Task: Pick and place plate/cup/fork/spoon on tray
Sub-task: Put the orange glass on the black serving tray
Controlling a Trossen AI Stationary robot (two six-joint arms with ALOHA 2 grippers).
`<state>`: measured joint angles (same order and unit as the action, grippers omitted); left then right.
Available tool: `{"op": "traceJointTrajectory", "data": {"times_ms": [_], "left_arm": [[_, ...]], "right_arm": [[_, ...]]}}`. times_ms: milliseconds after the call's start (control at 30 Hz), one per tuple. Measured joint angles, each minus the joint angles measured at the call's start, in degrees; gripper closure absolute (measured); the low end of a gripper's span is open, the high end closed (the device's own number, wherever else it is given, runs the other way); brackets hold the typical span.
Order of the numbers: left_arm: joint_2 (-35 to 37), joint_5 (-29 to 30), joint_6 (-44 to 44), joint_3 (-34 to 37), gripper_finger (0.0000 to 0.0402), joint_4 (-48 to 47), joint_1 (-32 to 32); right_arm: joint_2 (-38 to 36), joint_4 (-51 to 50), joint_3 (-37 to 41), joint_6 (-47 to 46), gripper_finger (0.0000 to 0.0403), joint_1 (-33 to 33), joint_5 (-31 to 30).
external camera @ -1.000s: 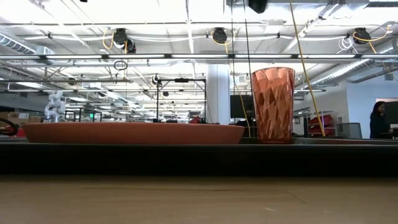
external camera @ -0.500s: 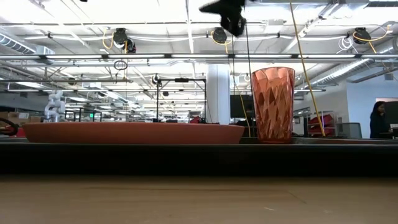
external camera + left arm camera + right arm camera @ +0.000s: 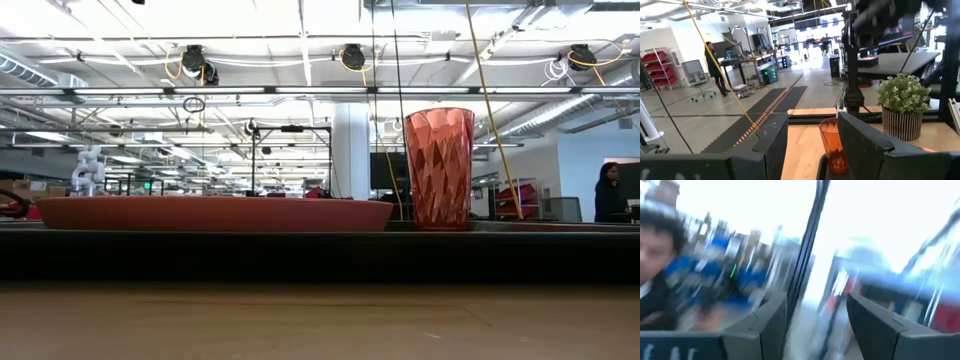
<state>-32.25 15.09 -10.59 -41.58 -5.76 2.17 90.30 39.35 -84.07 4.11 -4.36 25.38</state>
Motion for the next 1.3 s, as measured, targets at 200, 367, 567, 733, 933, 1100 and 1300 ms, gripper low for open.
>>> {"op": "traceJointTrajectory", "data": {"times_ms": [200, 367, 567, 733, 933, 1100, 1300], "left_arm": [[0.0, 0.0, 0.0, 0.0, 0.0224, -0.4, 0.0], [0.0, 0.0, -0.1, 0.0, 0.0224, -1.0, 0.0], [0.0, 0.0, -0.7, 0.0, 0.0224, -0.1, 0.0], [0.0, 0.3, -1.3, 0.0, 0.0224, 0.4, 0.0], [0.0, 0.4, -1.8, 0.0, 0.0224, 0.9, 0.0], [0.0, 0.5, -1.8, 0.0, 0.0224, 0.9, 0.0], [0.0, 0.5, -1.3, 0.0, 0.0224, 0.4, 0.0]], "right_arm": [[-0.4, 13.5, 2.5, 5.7, 0.0212, 0.2, -11.6], [-0.1, -3.3, 5.3, 15.4, 0.0213, 0.2, -31.3], [-0.1, -31.5, 4.9, 1.4, 0.0213, 1.6, -38.9], [-0.1, -53.7, 3.4, -14.5, 0.0213, 3.4, -36.2], [2.0, -70.6, 3.1, -27.7, 0.0213, 2.7, -27.8], [7.1, -80.2, 3.1, -34.2, 0.0213, -0.2, -20.6], [14.0, -80.3, 3.1, -38.8, 0.0214, -4.1, -11.9]]}}
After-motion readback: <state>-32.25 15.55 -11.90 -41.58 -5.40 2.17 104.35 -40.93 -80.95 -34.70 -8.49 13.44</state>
